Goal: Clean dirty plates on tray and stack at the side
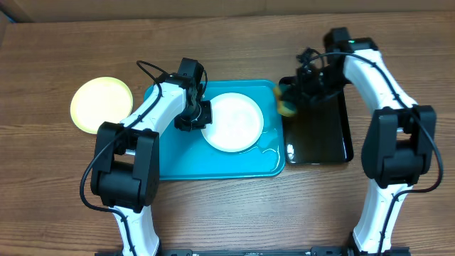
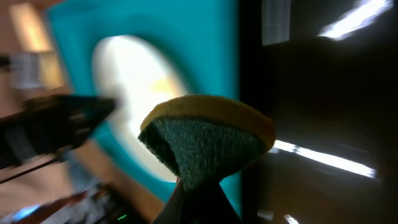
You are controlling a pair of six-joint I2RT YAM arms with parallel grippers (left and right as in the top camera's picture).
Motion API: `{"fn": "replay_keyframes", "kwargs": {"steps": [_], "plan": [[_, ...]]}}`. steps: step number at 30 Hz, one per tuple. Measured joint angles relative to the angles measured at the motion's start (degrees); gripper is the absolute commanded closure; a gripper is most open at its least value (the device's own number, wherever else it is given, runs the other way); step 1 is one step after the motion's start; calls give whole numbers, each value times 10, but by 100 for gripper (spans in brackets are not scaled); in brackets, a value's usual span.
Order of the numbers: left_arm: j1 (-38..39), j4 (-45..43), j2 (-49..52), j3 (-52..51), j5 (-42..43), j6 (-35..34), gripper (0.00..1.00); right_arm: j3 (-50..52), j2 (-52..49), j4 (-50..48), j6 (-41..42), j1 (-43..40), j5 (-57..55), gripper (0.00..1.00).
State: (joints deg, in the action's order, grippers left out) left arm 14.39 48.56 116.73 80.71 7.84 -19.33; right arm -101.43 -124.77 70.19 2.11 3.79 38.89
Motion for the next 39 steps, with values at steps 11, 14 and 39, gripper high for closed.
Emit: {"fn": "replay_keyframes", "kwargs": {"steps": [11, 14, 39], "plan": [[0, -1, 0, 0, 0, 0, 85, 27, 0, -16, 7, -9, -248, 68], [0, 0, 0, 0, 0, 0, 82, 59, 0, -55, 24, -4, -279, 45], [5, 5, 0, 0, 0, 2, 96, -89, 3, 33, 66, -12, -336, 0]]}}
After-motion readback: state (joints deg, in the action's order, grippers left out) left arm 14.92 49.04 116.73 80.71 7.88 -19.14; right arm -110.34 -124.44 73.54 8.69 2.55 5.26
